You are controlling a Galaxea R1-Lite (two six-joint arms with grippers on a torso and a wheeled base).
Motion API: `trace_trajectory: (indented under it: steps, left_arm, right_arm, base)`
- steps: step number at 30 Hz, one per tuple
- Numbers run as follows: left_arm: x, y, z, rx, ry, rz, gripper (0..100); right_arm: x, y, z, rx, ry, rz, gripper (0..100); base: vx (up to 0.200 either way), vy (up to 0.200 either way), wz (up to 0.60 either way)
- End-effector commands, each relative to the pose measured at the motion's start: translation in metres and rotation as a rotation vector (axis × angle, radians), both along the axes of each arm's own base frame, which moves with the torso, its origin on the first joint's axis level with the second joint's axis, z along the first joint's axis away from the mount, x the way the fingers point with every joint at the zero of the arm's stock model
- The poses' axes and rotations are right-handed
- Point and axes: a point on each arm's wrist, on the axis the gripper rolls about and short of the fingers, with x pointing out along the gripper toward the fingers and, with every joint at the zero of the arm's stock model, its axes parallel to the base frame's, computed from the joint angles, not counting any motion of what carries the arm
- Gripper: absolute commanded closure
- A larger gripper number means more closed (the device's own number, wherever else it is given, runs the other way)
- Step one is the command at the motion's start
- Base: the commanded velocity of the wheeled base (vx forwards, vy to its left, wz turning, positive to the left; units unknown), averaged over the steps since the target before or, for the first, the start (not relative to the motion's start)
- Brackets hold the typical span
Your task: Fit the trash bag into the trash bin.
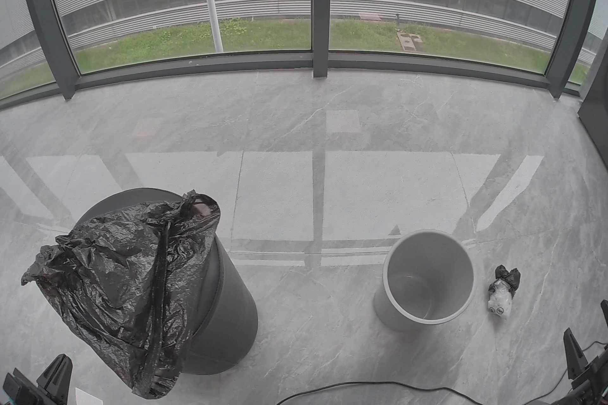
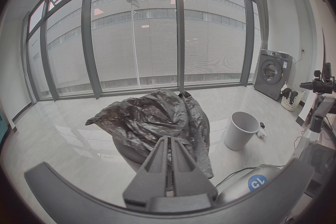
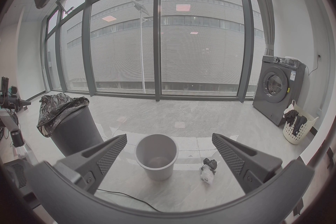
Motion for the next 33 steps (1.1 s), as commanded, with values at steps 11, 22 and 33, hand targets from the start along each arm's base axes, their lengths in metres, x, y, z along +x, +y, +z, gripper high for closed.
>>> trace_trajectory:
  steps: [11, 22, 33]
  left_arm:
    - [-0.001, 0.0, -0.002, -0.014, -0.018, 0.016, 100]
    - [-0.001, 0.0, 0.007, 0.027, -0.061, 0.002, 100]
    - [0.095, -0.022, 0.204, -0.019, 0.031, -0.453, 100]
  right_arm:
    - [-0.002, 0.0, 0.0, -0.003, -0.015, 0.001, 0]
    - [-0.001, 0.0, 0.0, 0.002, -0.018, 0.003, 0]
    - [-0.001, 0.0, 0.0, -0.03, -0.017, 0.013, 0]
  base:
    - [0.0, 0.036, 0.0]
    - [0.0, 0.0, 0.0]
    - [0.0, 0.0, 0.0]
